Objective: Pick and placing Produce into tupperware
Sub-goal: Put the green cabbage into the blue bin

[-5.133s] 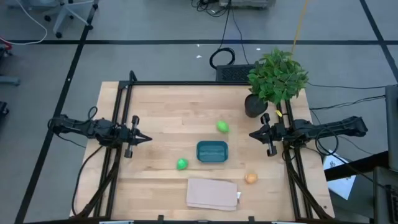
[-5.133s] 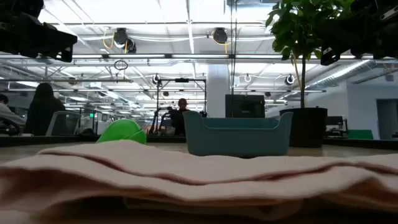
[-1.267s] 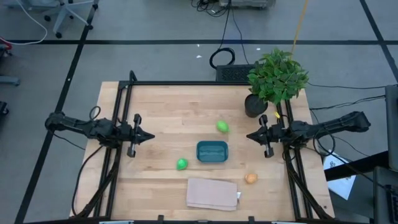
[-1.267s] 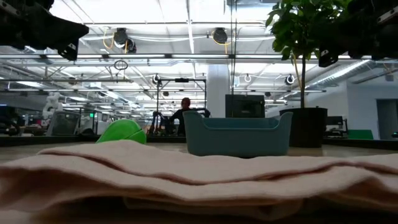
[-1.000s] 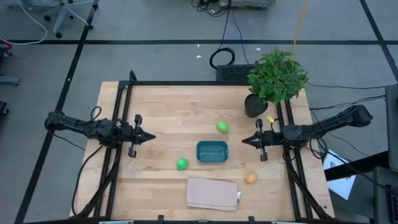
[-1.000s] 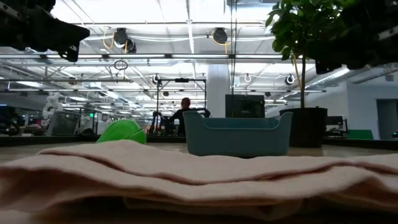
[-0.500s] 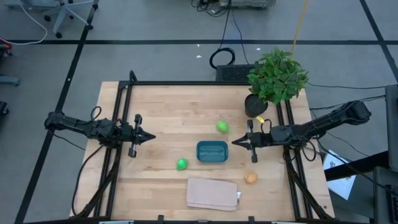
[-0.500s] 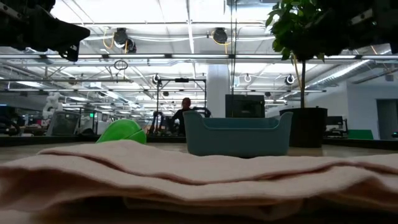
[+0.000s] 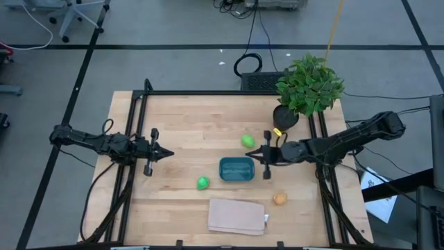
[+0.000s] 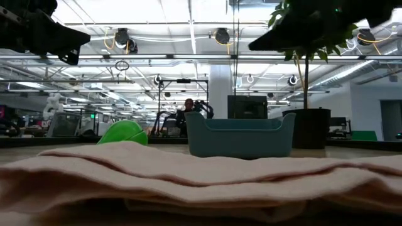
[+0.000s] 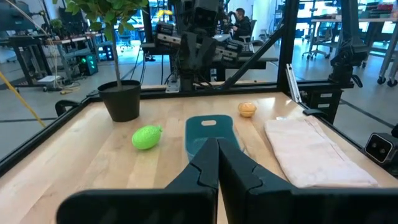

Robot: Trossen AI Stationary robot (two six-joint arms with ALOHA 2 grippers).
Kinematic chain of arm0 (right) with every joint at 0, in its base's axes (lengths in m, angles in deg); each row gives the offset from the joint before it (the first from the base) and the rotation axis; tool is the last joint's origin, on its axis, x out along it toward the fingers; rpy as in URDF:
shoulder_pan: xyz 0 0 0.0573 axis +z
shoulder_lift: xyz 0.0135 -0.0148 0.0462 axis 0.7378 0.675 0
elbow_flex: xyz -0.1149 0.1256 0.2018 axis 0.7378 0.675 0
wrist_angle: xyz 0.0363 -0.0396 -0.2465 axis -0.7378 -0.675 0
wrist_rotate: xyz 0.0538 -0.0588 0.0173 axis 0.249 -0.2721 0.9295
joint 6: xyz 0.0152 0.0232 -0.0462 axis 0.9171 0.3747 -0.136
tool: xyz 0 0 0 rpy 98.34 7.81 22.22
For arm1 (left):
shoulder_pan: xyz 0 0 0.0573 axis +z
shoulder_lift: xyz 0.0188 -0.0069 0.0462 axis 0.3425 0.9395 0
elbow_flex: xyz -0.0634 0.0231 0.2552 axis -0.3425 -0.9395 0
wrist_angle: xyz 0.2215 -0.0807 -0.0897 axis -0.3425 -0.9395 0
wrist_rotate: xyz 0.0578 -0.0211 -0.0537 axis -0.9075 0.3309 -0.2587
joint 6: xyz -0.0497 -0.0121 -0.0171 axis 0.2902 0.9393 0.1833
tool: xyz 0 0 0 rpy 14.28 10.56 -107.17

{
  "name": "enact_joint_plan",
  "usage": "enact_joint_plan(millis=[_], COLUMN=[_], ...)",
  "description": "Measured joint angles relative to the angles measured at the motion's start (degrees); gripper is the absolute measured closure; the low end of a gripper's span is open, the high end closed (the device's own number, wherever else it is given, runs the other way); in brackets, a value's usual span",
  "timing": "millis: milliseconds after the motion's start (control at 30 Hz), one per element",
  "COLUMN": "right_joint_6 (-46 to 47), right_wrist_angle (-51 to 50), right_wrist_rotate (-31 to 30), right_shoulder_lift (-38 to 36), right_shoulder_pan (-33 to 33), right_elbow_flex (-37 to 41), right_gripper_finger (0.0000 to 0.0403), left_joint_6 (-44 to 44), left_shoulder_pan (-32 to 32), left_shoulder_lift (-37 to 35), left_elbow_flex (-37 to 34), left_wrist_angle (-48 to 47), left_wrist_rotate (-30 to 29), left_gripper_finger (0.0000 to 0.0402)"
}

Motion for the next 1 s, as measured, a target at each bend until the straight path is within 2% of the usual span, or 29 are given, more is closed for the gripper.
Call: enact_joint_plan(millis=[400,700,1000], right_joint_6=[1.8,4.0,2.7], right_wrist_angle=[-21.4,-35.8,-47.2], right_wrist_rotate=[0.2,0.2,0.2], right_shoulder_lift=[6.3,15.4,20.4], right_shoulder_pan=[-3.0,-5.6,-6.7], right_elbow_flex=[-16.2,-30.1,-39.1], right_gripper_finger=[0.0403,0.0403,0.0403], left_joint_6=[0.0,-0.9,-1.0], left_shoulder_pan=[0.0,0.0,0.0], left_shoulder_lift=[0.0,0.0,0.0], left_elbow_flex=[0.0,0.0,0.0], left_wrist_angle=[-2.6,-3.1,-5.3], left_wrist_rotate=[0.0,0.0,0.0], left_gripper_finger=[0.0399,0.0399,0.0398])
